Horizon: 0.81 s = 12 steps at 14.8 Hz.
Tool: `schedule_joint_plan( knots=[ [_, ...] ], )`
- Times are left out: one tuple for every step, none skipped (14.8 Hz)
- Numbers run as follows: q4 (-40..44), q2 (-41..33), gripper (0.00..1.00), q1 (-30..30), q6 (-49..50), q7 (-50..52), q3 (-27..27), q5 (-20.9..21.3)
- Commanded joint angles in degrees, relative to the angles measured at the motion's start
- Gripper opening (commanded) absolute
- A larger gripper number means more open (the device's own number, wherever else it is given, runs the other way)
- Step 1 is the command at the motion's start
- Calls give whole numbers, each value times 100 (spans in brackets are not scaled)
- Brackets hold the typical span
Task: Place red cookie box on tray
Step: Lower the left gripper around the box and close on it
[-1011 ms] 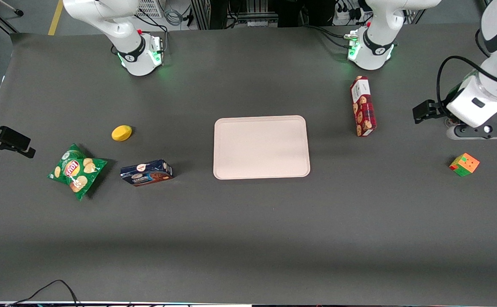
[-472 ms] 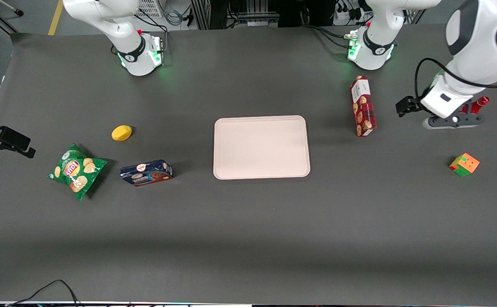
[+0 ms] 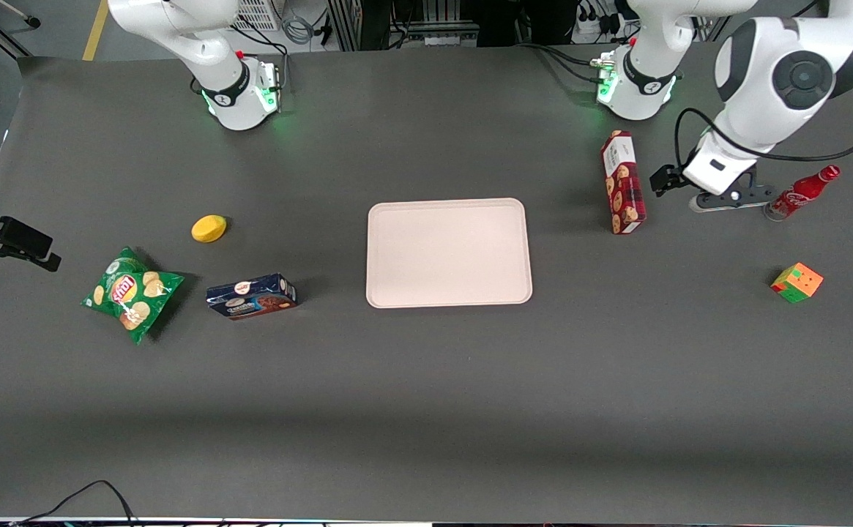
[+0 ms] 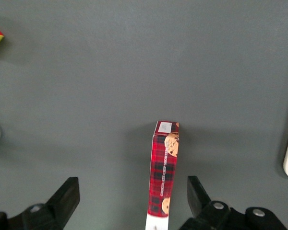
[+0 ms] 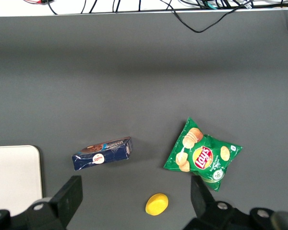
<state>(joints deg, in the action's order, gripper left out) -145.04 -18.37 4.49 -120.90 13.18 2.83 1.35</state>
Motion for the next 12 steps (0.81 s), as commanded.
schedule_joint_plan(
  knots=[
    [-779, -202, 100, 78, -802, 140, 129, -47],
    [-885, -184, 100, 78, -943, 158, 139, -55],
    [-920, -132, 100, 87, -970, 236, 147, -73],
    [-947, -62, 100, 113, -971, 342, 147, -99],
    [-982, -18, 100, 192, -979, 369, 174, -108],
    [-1000, 18, 100, 219, -979, 378, 191, -117],
    [-1017, 105, 100, 228, -979, 378, 226, -152],
    [-1026, 210, 100, 236, -979, 387, 227, -352],
    [-1026, 307, 100, 263, -979, 387, 244, -485],
    [-1026, 430, 100, 359, -997, 378, 244, -486],
    [-1026, 518, 100, 403, -1049, 352, 244, -486],
    [-1026, 632, 100, 412, -1102, 299, 244, -486]
  ],
)
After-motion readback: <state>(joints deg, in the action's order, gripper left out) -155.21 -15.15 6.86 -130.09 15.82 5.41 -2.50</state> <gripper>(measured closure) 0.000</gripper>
